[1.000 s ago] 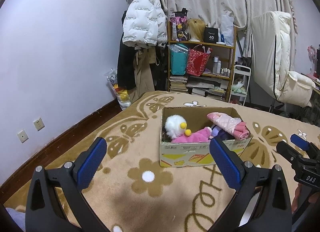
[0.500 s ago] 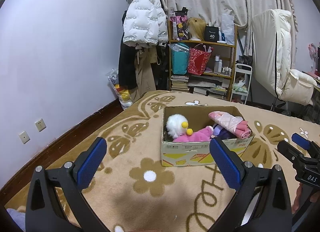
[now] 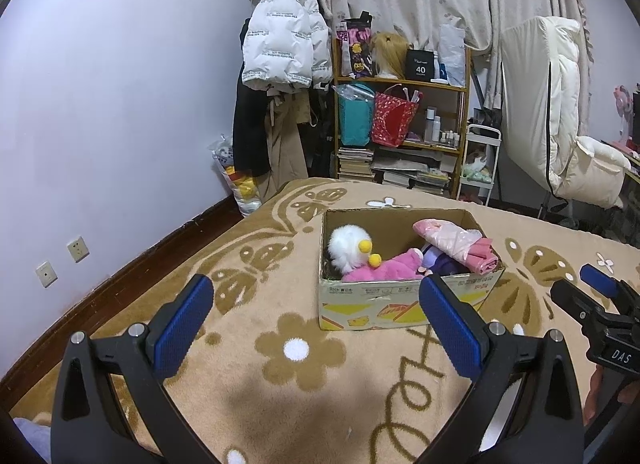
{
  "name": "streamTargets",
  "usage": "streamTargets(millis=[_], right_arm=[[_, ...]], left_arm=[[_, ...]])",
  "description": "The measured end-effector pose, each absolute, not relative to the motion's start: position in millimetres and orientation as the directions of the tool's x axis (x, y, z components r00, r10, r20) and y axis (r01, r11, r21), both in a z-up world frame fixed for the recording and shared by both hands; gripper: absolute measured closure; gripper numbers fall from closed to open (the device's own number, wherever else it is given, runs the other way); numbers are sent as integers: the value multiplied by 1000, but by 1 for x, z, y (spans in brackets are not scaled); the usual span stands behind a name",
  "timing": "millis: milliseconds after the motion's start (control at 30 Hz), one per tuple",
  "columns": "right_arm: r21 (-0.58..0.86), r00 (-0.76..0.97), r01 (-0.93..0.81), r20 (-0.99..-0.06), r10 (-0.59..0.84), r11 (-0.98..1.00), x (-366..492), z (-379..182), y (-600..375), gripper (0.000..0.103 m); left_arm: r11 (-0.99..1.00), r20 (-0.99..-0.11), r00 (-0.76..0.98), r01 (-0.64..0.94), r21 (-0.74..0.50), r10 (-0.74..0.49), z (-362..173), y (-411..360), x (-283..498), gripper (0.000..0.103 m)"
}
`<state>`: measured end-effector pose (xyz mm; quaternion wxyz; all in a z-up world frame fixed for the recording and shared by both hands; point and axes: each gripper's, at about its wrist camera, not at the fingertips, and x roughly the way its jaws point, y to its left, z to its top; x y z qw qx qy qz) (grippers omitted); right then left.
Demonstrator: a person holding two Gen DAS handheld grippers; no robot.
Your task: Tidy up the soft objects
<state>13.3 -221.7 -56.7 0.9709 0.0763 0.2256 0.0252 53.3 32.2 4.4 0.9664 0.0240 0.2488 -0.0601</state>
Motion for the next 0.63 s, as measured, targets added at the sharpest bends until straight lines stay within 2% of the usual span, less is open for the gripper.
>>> streamTargets(millis=[633], right_arm=[[159, 896, -13, -435, 82, 987, 13, -57, -221, 0]], left_arm=[[989, -494, 863, 142, 26, -111, 2, 30, 51, 1]])
